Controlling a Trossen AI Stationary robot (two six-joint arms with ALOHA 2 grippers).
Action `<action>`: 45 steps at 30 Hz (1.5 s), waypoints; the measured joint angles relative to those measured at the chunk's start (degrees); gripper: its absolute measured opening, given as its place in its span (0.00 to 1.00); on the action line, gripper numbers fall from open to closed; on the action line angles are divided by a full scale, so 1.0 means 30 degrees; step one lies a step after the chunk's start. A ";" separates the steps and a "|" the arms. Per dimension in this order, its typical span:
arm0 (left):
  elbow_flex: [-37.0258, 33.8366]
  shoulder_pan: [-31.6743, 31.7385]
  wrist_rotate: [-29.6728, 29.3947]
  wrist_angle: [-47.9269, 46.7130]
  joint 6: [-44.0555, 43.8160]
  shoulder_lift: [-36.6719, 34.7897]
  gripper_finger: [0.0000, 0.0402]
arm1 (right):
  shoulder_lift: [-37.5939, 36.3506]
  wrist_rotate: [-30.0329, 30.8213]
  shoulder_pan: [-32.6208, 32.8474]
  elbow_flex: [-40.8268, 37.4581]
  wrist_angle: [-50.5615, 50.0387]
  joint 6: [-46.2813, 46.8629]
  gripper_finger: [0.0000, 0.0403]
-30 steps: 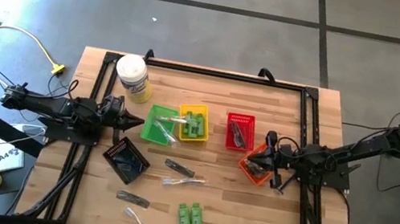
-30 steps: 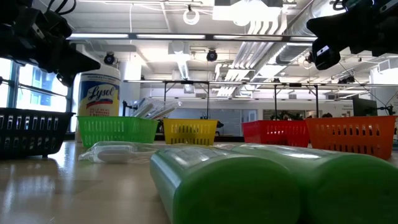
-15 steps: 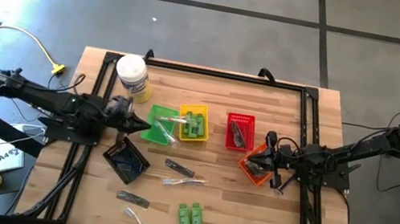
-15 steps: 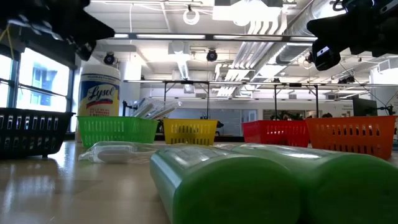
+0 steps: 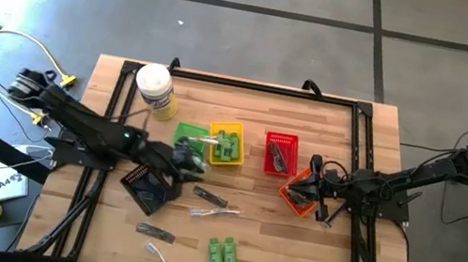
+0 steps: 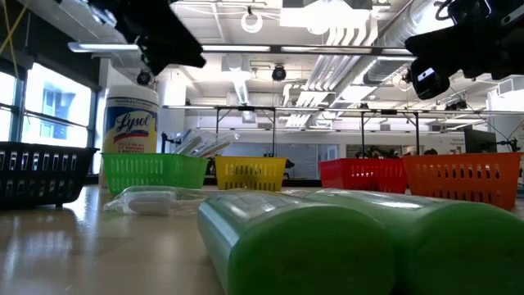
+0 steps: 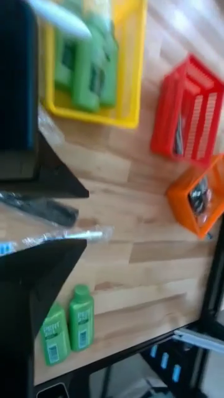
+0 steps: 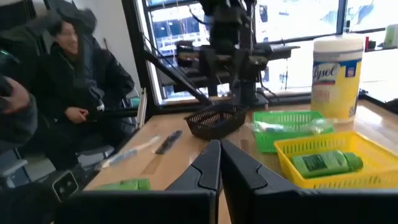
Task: Pick & Place Travel size toiletries
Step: Put the top blue toothbrush into green basket
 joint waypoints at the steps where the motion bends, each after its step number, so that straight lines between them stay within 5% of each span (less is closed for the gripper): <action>1: 0.0609 -0.0209 -0.0033 -0.0177 0.0005 0.0697 0.31 | 0.0000 -0.0001 0.0000 -0.0006 -0.0071 0.0012 0.01; 6: 0.3999 -0.0917 -0.0039 -0.2807 -0.0147 0.3712 0.40 | 0.0000 -0.0036 0.0000 -0.0006 -0.0134 -0.0002 0.01; 14: 0.9211 -0.2439 -0.0042 -0.8102 -0.0590 0.8120 0.40 | 0.0000 -0.0080 0.0000 -0.0006 -0.0967 0.0146 0.01; 23: 1.3227 -0.3110 0.0529 -0.8447 -0.0966 1.2251 0.39 | -0.0007 -0.0499 0.0000 -0.0006 -0.1142 0.0894 0.01; 45: 1.4424 -0.0660 0.0842 -0.8392 -0.0174 1.6866 0.40 | -0.0007 -0.0485 0.0000 -0.0006 -0.1482 0.1185 0.01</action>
